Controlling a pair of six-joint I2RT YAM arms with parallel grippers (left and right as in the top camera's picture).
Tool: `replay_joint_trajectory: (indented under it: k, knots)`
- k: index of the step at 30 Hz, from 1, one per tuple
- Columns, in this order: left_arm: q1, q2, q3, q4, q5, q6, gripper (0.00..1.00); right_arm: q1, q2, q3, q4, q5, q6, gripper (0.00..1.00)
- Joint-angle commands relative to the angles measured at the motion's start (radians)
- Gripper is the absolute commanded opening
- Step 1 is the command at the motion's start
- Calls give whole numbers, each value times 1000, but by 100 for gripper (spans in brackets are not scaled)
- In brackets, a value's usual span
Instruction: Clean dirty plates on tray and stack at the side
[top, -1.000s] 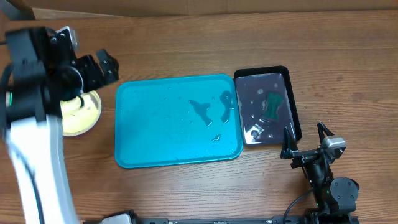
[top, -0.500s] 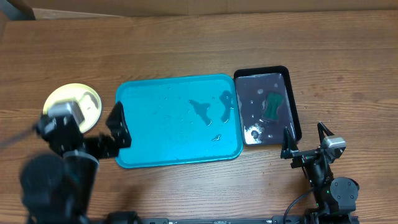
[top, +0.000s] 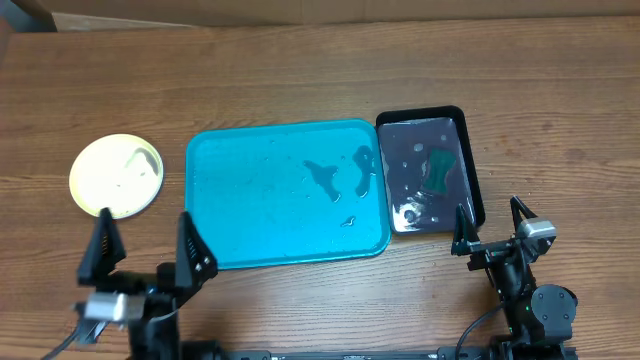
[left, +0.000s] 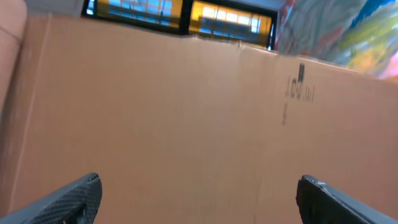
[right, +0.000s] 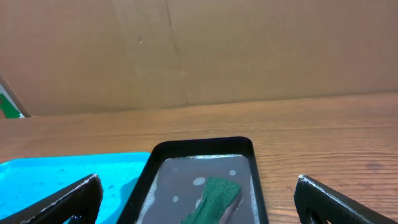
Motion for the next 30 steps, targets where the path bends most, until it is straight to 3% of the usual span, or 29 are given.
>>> replay_joint_trajectory:
  k: [1,12,20,23,30]
  knots:
    - [-6,-8,-99,27,23,-49,100,-6,-8,-11,4,-5,0,100]
    - [-6,-8,-344,19,11,-59,100,-6,-8,-11,4,-5,0,100]
    - [-6,-8,-345,-294,-44,-51,100,-6,-8,-11,4,-5,0,100]
    - [-6,-6,-345,-296,-45,28,100,-6,-8,-11,4,-5,0,100]
    - [-6,-6,-345,-295,-45,31,100,-6,-8,-11,4,-5,0,100]
